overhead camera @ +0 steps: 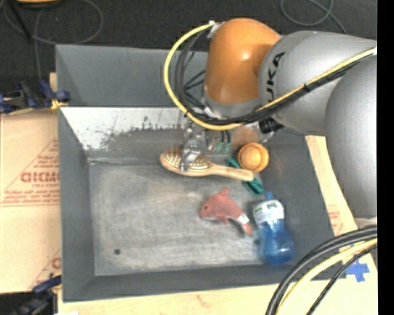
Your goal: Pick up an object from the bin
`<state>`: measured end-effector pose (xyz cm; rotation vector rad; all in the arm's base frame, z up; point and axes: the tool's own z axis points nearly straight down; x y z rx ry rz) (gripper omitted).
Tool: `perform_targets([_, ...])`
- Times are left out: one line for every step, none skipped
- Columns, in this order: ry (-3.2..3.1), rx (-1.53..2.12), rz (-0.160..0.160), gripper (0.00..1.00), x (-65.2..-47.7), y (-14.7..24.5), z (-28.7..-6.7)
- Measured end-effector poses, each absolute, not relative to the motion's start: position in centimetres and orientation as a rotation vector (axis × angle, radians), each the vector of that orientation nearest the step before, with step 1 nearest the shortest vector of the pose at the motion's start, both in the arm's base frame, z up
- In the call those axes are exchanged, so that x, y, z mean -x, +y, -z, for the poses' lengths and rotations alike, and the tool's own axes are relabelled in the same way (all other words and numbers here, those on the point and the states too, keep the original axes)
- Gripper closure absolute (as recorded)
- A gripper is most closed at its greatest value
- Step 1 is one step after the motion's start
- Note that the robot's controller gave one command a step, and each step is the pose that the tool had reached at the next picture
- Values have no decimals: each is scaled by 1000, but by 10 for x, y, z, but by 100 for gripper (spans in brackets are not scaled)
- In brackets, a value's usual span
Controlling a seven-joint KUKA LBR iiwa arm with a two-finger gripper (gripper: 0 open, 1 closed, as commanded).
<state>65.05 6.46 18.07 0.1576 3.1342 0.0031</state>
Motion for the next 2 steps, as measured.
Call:
perform_targets([3130, -173, -4, 100, -639, 55, -192])
perform_targets([3138, -164, 0, 100, -640, 54, -210])
